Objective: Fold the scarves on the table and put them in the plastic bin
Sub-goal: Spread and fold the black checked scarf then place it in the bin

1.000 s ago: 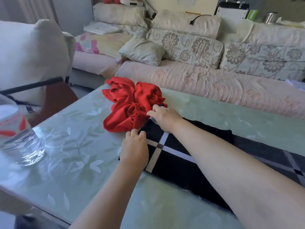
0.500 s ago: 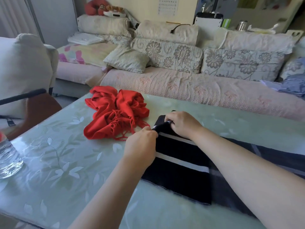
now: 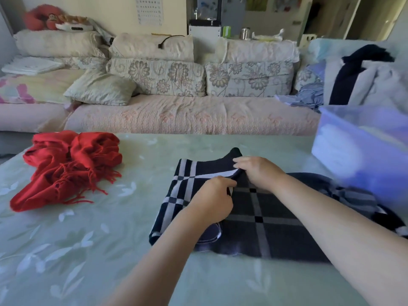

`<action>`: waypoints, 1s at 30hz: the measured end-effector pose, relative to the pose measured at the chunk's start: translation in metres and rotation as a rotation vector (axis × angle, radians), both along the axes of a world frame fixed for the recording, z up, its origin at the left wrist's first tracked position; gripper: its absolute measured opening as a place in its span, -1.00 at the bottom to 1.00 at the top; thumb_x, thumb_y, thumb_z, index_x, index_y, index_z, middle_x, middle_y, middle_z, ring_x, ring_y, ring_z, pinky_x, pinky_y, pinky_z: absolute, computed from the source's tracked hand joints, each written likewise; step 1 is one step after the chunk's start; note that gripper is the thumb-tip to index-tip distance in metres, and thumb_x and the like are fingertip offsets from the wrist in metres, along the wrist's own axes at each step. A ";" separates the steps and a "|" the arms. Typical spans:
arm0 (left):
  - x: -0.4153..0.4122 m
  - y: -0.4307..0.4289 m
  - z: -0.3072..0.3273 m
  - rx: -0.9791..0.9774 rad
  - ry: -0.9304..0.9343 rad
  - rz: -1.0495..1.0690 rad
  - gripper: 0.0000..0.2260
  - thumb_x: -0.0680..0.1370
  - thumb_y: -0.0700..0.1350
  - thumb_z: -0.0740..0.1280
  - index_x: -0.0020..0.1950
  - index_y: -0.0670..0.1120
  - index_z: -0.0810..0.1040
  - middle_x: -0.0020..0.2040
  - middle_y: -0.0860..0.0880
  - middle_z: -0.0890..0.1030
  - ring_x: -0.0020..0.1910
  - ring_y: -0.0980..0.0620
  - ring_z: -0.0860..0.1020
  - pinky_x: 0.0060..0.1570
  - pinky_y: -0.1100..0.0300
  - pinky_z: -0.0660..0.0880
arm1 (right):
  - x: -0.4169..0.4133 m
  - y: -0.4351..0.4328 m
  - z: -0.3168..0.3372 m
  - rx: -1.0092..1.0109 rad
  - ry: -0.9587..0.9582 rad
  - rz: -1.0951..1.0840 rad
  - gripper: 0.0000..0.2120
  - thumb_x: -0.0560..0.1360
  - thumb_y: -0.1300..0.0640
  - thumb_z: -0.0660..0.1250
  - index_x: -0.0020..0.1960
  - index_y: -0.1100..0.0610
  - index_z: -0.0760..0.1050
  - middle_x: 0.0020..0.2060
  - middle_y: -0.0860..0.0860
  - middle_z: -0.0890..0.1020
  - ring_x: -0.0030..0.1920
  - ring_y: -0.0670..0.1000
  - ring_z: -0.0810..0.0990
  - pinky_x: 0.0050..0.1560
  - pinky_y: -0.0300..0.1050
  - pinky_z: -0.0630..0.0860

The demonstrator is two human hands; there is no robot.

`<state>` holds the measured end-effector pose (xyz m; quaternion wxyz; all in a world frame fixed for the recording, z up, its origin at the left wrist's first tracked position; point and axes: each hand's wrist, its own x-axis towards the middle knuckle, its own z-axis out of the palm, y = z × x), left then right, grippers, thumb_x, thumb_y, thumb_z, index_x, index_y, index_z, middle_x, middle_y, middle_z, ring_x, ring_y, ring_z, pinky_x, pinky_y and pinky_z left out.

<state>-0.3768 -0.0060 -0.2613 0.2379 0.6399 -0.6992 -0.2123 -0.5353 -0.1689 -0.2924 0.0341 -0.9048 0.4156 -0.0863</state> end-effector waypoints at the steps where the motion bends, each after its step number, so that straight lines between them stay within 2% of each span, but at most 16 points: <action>1: -0.012 -0.007 0.004 0.007 0.037 -0.004 -0.57 0.57 -0.31 0.15 0.39 -0.04 0.49 0.36 -0.05 0.50 0.15 -0.06 0.55 0.05 0.18 0.52 | -0.015 -0.004 0.002 -0.008 -0.014 -0.016 -0.44 0.51 0.48 0.13 0.42 0.10 0.49 0.50 -0.03 0.38 0.49 0.03 0.34 0.46 -0.16 0.19; 3: -0.036 -0.021 0.009 0.012 0.096 -0.016 -0.60 0.58 -0.30 0.15 0.37 -0.04 0.51 0.27 -0.08 0.56 -0.01 -0.07 0.59 -0.06 0.11 0.57 | -0.041 -0.014 0.005 -0.030 -0.040 -0.035 -0.44 0.49 0.49 0.14 0.40 0.12 0.50 0.49 -0.01 0.39 0.48 0.04 0.36 0.47 -0.11 0.24; 5: -0.060 -0.033 0.009 0.032 0.129 -0.038 -0.57 0.59 -0.28 0.15 0.42 -0.03 0.46 0.29 -0.05 0.55 -0.10 -0.02 0.57 -0.24 0.29 0.50 | -0.063 -0.021 0.008 -0.039 -0.042 -0.049 -0.43 0.47 0.49 0.14 0.40 0.13 0.51 0.48 0.00 0.40 0.47 0.05 0.37 0.46 -0.06 0.27; 6: -0.073 -0.037 0.007 0.043 0.137 -0.060 -0.57 0.58 -0.28 0.16 0.44 -0.03 0.45 0.31 -0.04 0.54 -0.05 -0.02 0.57 -0.21 0.34 0.46 | -0.074 -0.023 0.008 -0.041 -0.037 -0.055 -0.43 0.48 0.49 0.14 0.40 0.13 0.50 0.49 0.00 0.40 0.47 0.05 0.37 0.46 -0.05 0.27; 7: -0.085 -0.040 0.004 0.052 0.136 -0.084 -0.57 0.58 -0.27 0.17 0.43 -0.05 0.46 0.33 -0.03 0.52 0.04 -0.04 0.57 -0.11 0.33 0.47 | -0.084 -0.023 0.007 -0.042 -0.031 -0.062 -0.45 0.49 0.47 0.14 0.40 0.13 0.50 0.49 0.00 0.39 0.47 0.05 0.37 0.46 -0.06 0.27; 10: -0.117 -0.042 -0.015 0.083 0.095 -0.134 -0.61 0.56 -0.28 0.20 0.38 -0.10 0.50 0.29 -0.07 0.56 0.20 -0.05 0.54 0.18 0.21 0.47 | -0.112 -0.019 -0.004 -0.032 -0.004 -0.102 -0.48 0.54 0.44 0.12 0.42 0.11 0.48 0.50 -0.02 0.38 0.48 0.03 0.35 0.47 -0.10 0.24; 12: -0.132 -0.042 -0.030 0.145 0.063 -0.166 -0.57 0.58 -0.24 0.22 0.46 -0.09 0.42 0.41 -0.05 0.45 0.38 -0.03 0.41 0.28 0.26 0.33 | -0.125 -0.013 -0.013 0.005 0.023 -0.145 -0.47 0.56 0.42 0.10 0.45 0.09 0.45 0.52 -0.05 0.34 0.50 0.00 0.31 0.49 -0.13 0.21; 14: -0.141 -0.041 -0.042 0.216 0.039 -0.224 -0.52 0.59 -0.17 0.27 0.52 -0.05 0.32 0.48 -0.04 0.36 0.43 -0.06 0.35 0.31 0.21 0.29 | -0.131 -0.003 -0.019 0.084 0.067 -0.187 -0.43 0.56 0.42 0.08 0.49 0.04 0.39 0.56 -0.10 0.25 0.52 -0.03 0.28 0.48 -0.14 0.21; 16: -0.144 -0.037 -0.046 0.247 0.090 -0.247 -0.52 0.59 -0.09 0.29 0.52 0.01 0.32 0.43 -0.01 0.41 0.31 -0.07 0.47 0.29 0.13 0.38 | -0.134 0.008 -0.023 0.168 0.114 -0.226 -0.34 0.53 0.43 0.12 0.55 -0.02 0.30 0.60 -0.14 0.11 0.51 0.00 0.29 0.43 -0.08 0.31; 18: -0.138 -0.033 -0.045 0.204 0.230 -0.211 -0.63 0.61 -0.10 0.24 0.43 0.04 0.43 0.27 0.08 0.53 0.10 0.01 0.57 0.19 0.11 0.50 | -0.134 0.018 -0.024 0.210 0.121 -0.268 -0.27 0.50 0.44 0.15 0.58 -0.07 0.21 0.61 -0.14 0.00 0.50 0.05 0.31 0.39 -0.02 0.37; 20: -0.124 -0.032 -0.042 0.139 0.298 -0.147 -0.68 0.63 -0.12 0.18 0.37 0.04 0.49 0.19 0.14 0.57 0.08 0.10 0.58 0.16 0.07 0.55 | -0.132 0.028 -0.021 0.191 0.107 -0.294 -0.25 0.50 0.44 0.13 0.58 -0.09 0.19 0.62 -0.11 -0.02 0.51 0.10 0.29 0.40 0.00 0.34; 22: -0.102 -0.030 -0.040 0.103 0.255 -0.094 -0.69 0.65 -0.15 0.14 0.34 0.04 0.52 0.18 0.14 0.59 0.10 0.15 0.57 0.18 0.12 0.54 | -0.127 0.039 -0.016 0.147 0.089 -0.315 -0.27 0.50 0.44 0.10 0.57 -0.08 0.22 0.62 -0.06 0.01 0.52 0.13 0.27 0.39 0.01 0.28; 26: -0.045 -0.016 -0.040 0.029 0.053 -0.006 -0.66 0.64 -0.22 0.14 0.31 0.05 0.54 0.22 0.14 0.54 0.21 0.14 0.49 0.24 0.27 0.40 | -0.119 0.062 -0.018 0.116 -0.019 -0.324 -0.39 0.51 0.40 0.12 0.49 -0.04 0.37 0.60 0.00 0.14 0.52 0.12 0.24 0.46 0.01 0.21; 28: -0.018 -0.007 -0.046 -0.044 -0.085 -0.017 -0.68 0.60 -0.23 0.20 0.25 0.04 0.58 0.22 0.10 0.54 0.21 0.09 0.45 0.23 0.26 0.38 | -0.116 0.076 -0.022 0.171 -0.091 -0.311 -0.45 0.53 0.36 0.13 0.43 -0.04 0.43 0.56 -0.01 0.22 0.51 0.12 0.25 0.48 0.01 0.20; 30: 0.004 0.004 -0.054 -0.107 -0.211 -0.044 -0.74 0.55 -0.14 0.30 0.19 0.09 0.60 0.23 0.11 0.52 0.23 0.05 0.41 0.27 0.15 0.39 | -0.113 0.090 -0.024 0.199 -0.098 -0.260 -0.53 0.54 0.27 0.19 0.40 -0.04 0.47 0.52 -0.02 0.29 0.51 0.08 0.25 0.49 -0.01 0.19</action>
